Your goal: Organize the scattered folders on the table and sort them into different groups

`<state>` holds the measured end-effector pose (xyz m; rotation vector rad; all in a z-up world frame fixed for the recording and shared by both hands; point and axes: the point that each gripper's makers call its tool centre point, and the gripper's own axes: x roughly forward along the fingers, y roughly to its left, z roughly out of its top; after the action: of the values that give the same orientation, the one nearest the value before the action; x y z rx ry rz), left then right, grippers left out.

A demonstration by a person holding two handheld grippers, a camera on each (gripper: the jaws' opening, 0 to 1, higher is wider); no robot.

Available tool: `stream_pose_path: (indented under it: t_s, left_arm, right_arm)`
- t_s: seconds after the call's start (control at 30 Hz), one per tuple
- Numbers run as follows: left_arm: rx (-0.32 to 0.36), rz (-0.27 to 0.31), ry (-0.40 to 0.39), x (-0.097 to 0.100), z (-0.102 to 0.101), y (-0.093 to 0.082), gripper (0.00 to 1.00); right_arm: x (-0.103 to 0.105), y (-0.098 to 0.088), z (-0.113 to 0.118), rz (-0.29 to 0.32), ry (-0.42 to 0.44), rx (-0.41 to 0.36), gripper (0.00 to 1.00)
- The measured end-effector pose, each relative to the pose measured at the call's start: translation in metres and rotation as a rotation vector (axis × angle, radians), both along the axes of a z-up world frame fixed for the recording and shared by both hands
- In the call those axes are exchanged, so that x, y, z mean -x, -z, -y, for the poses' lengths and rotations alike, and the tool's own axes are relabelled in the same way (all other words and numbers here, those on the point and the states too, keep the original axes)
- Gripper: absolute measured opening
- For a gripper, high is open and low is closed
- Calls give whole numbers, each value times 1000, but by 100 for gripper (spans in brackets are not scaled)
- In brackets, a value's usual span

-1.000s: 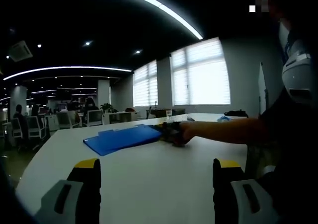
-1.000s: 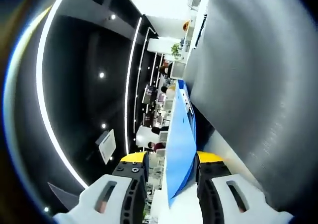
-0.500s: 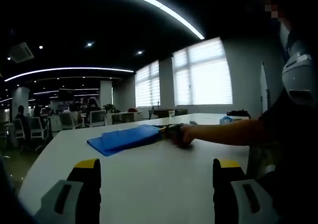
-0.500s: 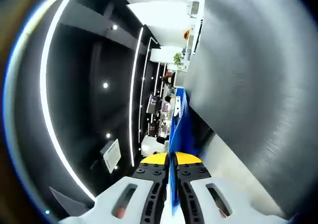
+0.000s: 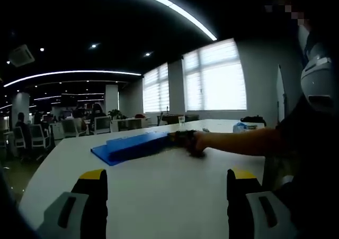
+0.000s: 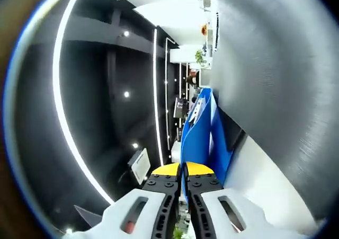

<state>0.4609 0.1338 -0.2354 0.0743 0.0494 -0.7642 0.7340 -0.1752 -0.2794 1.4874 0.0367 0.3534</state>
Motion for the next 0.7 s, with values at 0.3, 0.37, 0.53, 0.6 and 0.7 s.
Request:
stream_pose_path:
  t_s: [0.3,0.37,0.53,0.6,0.7]
  left_arm:
    - [-7,-4,-2,2,1,1,94]
    - [-9,-4,-3,3,1,1,94]
    - [-10,0,-1,4,2,-1,94]
    - [-10,-1,-1,4,2,-1,94]
    - [-12,1,2,5,3,-2,94]
  right_arm:
    - [6,-22,0,107,-29,1,4]
    - [8,-28,1,142,-38,10,4]
    - [10,-40,3,192,-62,1,4]
    - [11,-43,4,207,-65,1,4]
    - [15,-50,2,231,-78,-3,4]
